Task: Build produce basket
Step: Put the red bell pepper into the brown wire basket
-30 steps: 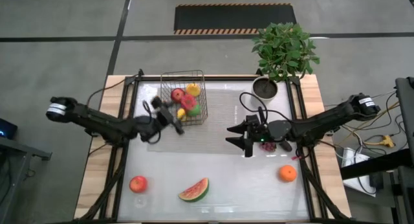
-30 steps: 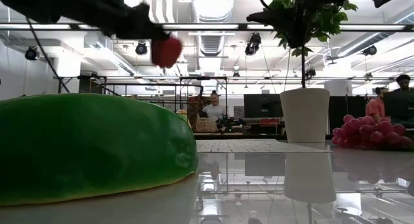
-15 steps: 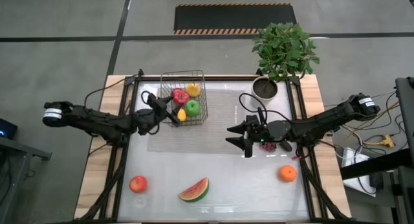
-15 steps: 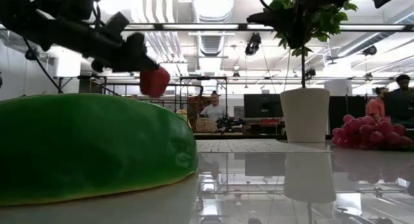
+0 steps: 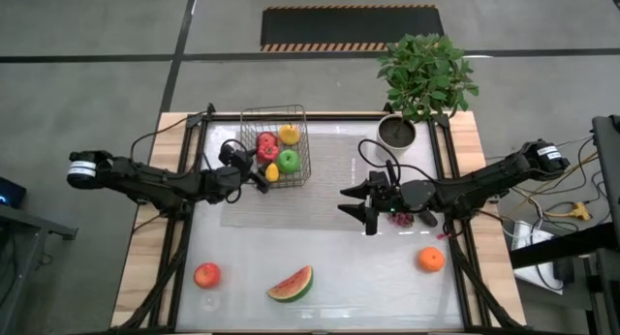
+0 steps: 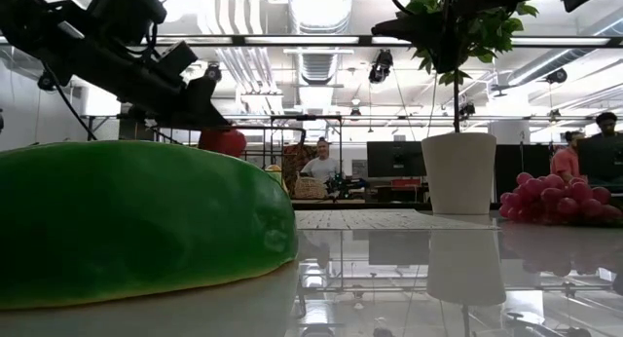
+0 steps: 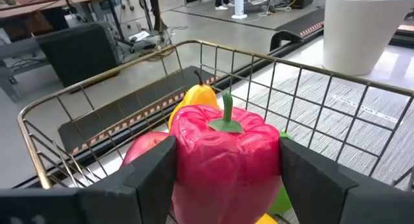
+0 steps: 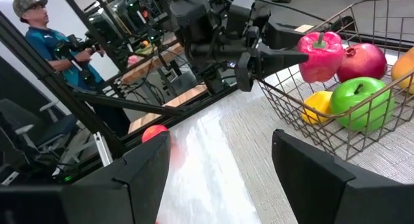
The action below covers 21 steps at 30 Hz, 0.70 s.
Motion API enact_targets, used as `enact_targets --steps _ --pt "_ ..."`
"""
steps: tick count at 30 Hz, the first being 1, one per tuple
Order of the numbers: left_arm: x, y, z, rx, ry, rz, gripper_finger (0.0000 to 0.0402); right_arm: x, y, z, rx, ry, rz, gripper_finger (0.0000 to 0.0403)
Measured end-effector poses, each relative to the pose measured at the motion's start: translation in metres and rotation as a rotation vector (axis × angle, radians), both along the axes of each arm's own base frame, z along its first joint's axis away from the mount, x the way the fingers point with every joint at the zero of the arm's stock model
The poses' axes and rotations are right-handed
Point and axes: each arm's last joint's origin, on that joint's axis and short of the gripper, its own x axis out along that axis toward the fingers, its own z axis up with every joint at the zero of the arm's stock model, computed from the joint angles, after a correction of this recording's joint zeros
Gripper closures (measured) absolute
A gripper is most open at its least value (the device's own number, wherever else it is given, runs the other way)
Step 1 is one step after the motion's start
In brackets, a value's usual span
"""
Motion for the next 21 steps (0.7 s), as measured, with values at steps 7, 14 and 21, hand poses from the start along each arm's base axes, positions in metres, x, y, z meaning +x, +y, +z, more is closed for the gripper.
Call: enact_targets --steps 7,14,21 --pt "0.0016 0.0005 -0.0035 -0.011 -0.003 0.024 0.0153 0.0 0.0 0.0 0.0 0.0 0.0 0.0142" --pt "0.003 0.0005 -0.0081 -0.013 0.026 0.021 0.0129 0.0 0.0001 -0.0002 0.0 0.001 0.0 0.0146" --pt "0.001 0.0003 -0.0068 -0.012 0.034 0.02 0.0128 -0.0002 0.0013 -0.0002 0.0 0.001 0.005 0.0146"
